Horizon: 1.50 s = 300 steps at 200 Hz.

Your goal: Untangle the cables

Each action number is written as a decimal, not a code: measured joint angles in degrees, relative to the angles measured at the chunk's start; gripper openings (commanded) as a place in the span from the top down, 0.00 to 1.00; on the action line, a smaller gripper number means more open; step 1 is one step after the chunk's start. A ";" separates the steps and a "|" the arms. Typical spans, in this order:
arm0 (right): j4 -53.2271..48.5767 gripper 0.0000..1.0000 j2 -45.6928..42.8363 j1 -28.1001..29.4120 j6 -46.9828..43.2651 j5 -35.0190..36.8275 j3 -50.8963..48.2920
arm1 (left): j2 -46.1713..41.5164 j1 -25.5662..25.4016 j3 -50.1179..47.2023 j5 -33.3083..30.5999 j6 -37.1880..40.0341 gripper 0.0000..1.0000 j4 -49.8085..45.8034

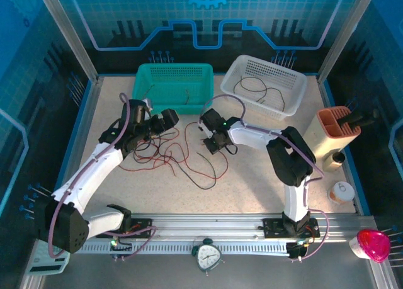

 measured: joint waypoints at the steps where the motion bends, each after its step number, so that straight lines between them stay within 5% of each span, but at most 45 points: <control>1: -0.09 1.00 -0.33 0.00 -0.09 0.07 0.00 | -0.02 0.00 0.00 0.00 0.00 0.01 0.00; 114: -2.91 1.00 -23.23 -0.39 -0.22 0.81 10.64 | -0.02 -0.68 1.68 6.82 0.31 0.01 2.32; 300: 1.09 1.00 -26.73 -1.79 8.20 -7.41 28.70 | 0.98 -10.69 15.89 11.96 5.20 0.10 6.69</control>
